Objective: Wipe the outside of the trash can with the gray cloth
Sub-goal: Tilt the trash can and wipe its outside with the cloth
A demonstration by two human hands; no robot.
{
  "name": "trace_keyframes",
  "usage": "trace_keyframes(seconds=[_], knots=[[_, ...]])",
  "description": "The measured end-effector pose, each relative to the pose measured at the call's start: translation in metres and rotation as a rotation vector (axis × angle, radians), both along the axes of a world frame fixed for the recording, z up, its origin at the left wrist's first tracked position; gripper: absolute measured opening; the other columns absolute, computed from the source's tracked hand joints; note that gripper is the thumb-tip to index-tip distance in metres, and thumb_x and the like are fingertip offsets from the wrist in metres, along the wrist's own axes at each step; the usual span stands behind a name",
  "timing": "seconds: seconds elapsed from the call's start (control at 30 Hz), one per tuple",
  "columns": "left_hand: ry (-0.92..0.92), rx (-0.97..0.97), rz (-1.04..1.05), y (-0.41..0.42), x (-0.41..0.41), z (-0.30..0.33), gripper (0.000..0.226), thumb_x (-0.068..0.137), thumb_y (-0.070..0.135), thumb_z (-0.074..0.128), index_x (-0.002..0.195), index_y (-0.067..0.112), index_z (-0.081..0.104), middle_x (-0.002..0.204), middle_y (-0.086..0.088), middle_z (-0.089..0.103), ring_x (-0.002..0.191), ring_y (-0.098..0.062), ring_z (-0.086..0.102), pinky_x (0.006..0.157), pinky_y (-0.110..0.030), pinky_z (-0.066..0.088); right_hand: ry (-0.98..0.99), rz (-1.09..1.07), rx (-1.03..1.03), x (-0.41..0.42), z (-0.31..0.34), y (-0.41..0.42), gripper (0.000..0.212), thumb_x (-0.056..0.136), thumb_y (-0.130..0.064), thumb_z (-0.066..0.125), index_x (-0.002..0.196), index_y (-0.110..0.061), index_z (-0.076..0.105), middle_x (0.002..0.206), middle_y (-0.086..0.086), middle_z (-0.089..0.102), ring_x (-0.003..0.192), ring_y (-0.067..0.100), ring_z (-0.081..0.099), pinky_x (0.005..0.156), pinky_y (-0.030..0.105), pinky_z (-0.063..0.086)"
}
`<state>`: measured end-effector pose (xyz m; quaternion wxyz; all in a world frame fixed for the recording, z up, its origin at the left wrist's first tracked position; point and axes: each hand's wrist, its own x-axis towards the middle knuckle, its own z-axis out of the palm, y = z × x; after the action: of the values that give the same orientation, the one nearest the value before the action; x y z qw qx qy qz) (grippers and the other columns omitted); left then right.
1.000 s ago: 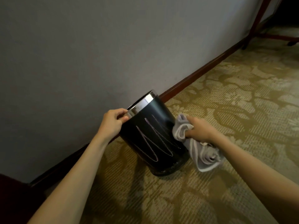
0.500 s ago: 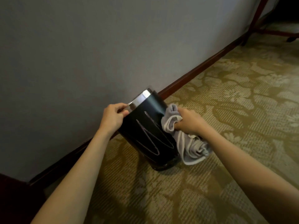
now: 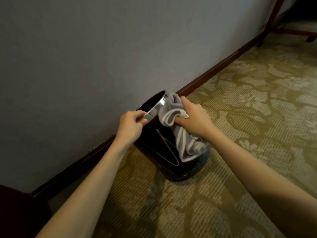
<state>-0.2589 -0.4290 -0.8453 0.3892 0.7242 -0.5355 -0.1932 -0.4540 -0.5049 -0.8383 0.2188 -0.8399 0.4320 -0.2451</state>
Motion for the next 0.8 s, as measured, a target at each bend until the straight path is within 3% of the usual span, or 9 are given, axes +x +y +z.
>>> trace_keyframes(seconds=[0.07, 0.17, 0.27, 0.33, 0.43, 0.5, 0.57, 0.67, 0.8], knots=[[-0.018, -0.011, 0.015, -0.007, -0.008, 0.001, 0.02, 0.088, 0.004, 0.063, 0.103, 0.01, 0.073, 0.09, -0.002, 0.071, 0.089, -0.013, 0.063, 0.076, -0.022, 0.04, -0.077, -0.028, -0.008, 0.008, 0.006, 0.003, 0.026, 0.081, -0.033, 0.059, 0.093, -0.021, 0.039, 0.08, 0.008, 0.061, 0.071, 0.035, 0.057, 0.059, 0.044, 0.05], [-0.004, -0.004, 0.05, -0.015, -0.006, 0.001, 0.018, 0.088, 0.006, 0.063, 0.101, 0.014, 0.074, 0.084, 0.001, 0.068, 0.084, -0.012, 0.061, 0.071, -0.02, 0.039, -0.036, -0.068, 0.048, 0.007, 0.005, 0.0, 0.03, 0.081, -0.032, 0.059, 0.104, -0.021, 0.043, 0.085, 0.01, 0.062, 0.076, 0.035, 0.058, 0.065, 0.047, 0.052], [0.004, 0.001, 0.062, -0.016, 0.004, 0.0, 0.018, 0.088, 0.007, 0.063, 0.088, 0.023, 0.072, 0.068, 0.013, 0.061, 0.07, -0.004, 0.056, 0.062, -0.016, 0.037, 0.161, -0.058, 0.038, -0.002, -0.008, -0.003, 0.032, 0.078, -0.03, 0.06, 0.104, -0.021, 0.043, 0.09, 0.008, 0.062, 0.078, 0.033, 0.059, 0.065, 0.043, 0.053], [0.027, 0.005, 0.096, -0.016, 0.015, -0.002, 0.019, 0.087, 0.008, 0.064, 0.084, 0.025, 0.071, 0.066, 0.015, 0.06, 0.07, -0.005, 0.057, 0.067, -0.021, 0.042, 0.295, -0.043, 0.059, -0.013, -0.023, -0.004, 0.032, 0.076, -0.031, 0.062, 0.102, -0.021, 0.044, 0.095, 0.009, 0.061, 0.082, 0.033, 0.058, 0.066, 0.04, 0.051], [0.103, 0.029, 0.16, -0.012, 0.035, -0.008, 0.019, 0.086, 0.009, 0.064, 0.086, 0.026, 0.073, 0.078, 0.004, 0.069, 0.083, -0.017, 0.065, 0.08, -0.03, 0.048, 0.49, -0.055, 0.165, -0.035, -0.043, -0.006, 0.038, 0.077, -0.028, 0.06, 0.11, -0.02, 0.046, 0.097, 0.009, 0.061, 0.079, 0.029, 0.057, 0.062, 0.036, 0.048], [0.159, 0.047, 0.174, -0.009, 0.044, -0.01, 0.022, 0.088, 0.009, 0.063, 0.083, 0.029, 0.072, 0.085, 0.0, 0.072, 0.088, -0.021, 0.066, 0.079, -0.032, 0.049, 0.554, -0.074, 0.232, -0.046, -0.049, -0.009, 0.042, 0.077, -0.027, 0.06, 0.116, -0.02, 0.046, 0.093, 0.006, 0.06, 0.079, 0.027, 0.058, 0.061, 0.036, 0.049], [0.177, 0.053, 0.169, -0.006, 0.047, -0.011, 0.026, 0.089, 0.009, 0.062, 0.08, 0.032, 0.071, 0.084, 0.001, 0.071, 0.086, -0.02, 0.066, 0.074, -0.03, 0.048, 0.566, -0.078, 0.242, -0.05, -0.051, -0.011, 0.043, 0.078, -0.027, 0.059, 0.119, -0.02, 0.047, 0.091, 0.005, 0.058, 0.082, 0.028, 0.06, 0.062, 0.036, 0.05], [0.171, 0.041, 0.163, -0.006, 0.041, -0.012, 0.023, 0.089, 0.008, 0.061, 0.088, 0.028, 0.073, 0.084, 0.001, 0.072, 0.085, -0.018, 0.066, 0.075, -0.03, 0.05, 0.618, -0.071, 0.084, -0.044, -0.049, -0.008, 0.038, 0.081, -0.028, 0.057, 0.117, -0.021, 0.047, 0.099, 0.009, 0.06, 0.088, 0.032, 0.061, 0.061, 0.035, 0.044], [0.127, 0.013, 0.123, -0.008, 0.024, -0.009, 0.018, 0.088, 0.009, 0.063, 0.091, 0.023, 0.074, 0.075, 0.013, 0.067, 0.076, -0.008, 0.063, 0.065, -0.021, 0.043, 0.38, -0.017, 0.012, -0.024, -0.036, 0.0, 0.03, 0.081, -0.03, 0.058, 0.103, -0.017, 0.042, 0.1, 0.01, 0.06, 0.087, 0.035, 0.06, 0.062, 0.037, 0.043]])
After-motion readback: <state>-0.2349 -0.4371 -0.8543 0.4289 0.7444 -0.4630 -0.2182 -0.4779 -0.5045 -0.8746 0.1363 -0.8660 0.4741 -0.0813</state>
